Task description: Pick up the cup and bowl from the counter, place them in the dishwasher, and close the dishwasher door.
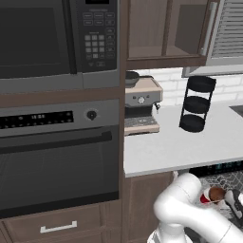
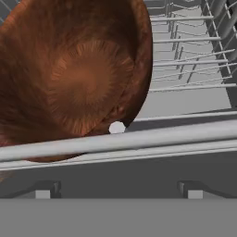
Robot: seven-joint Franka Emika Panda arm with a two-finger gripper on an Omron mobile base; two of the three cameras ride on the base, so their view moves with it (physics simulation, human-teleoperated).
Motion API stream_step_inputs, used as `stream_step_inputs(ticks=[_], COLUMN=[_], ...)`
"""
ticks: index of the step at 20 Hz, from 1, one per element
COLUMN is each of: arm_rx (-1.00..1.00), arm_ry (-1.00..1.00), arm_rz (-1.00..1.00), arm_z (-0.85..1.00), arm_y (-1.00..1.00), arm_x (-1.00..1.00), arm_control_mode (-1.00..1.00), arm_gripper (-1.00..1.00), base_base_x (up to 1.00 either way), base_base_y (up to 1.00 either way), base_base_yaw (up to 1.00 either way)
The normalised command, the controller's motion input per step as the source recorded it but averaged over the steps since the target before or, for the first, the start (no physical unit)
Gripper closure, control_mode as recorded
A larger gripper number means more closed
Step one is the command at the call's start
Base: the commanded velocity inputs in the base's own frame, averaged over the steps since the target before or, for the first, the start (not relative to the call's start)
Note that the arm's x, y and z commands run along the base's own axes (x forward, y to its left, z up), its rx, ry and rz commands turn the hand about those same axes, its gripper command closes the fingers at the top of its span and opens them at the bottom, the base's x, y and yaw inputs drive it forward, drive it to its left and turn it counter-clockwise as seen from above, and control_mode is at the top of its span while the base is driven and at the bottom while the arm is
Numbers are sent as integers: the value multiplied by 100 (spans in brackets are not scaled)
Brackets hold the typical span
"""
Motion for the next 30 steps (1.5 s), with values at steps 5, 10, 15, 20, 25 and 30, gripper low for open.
stream_step_inputs(ticks=[5, 10, 15, 20, 25, 30], arm_rx=[-5, -3, -2, 17, 10, 0], arm_ry=[0, 0, -1, -12, -4, -2], arm_rz=[0, -1, -10, -13, -6, 0], arm_z=[-34, 5, 22, 0, 67, 100], arm_y=[1, 9, 8, -88, -82, -16], arm_x=[83, 100, 100, -54, -83, -86], arm_control_mode=[-100, -100, -100, -100, -100, -100], arm_gripper=[-100, -100, -100, -100, -100, -100], base_base_x=[0, 0, 0, 0, 0, 0], base_base_y=[0, 0, 0, 0, 0, 0], base_base_yaw=[0, 0, 0, 0, 0, 0])
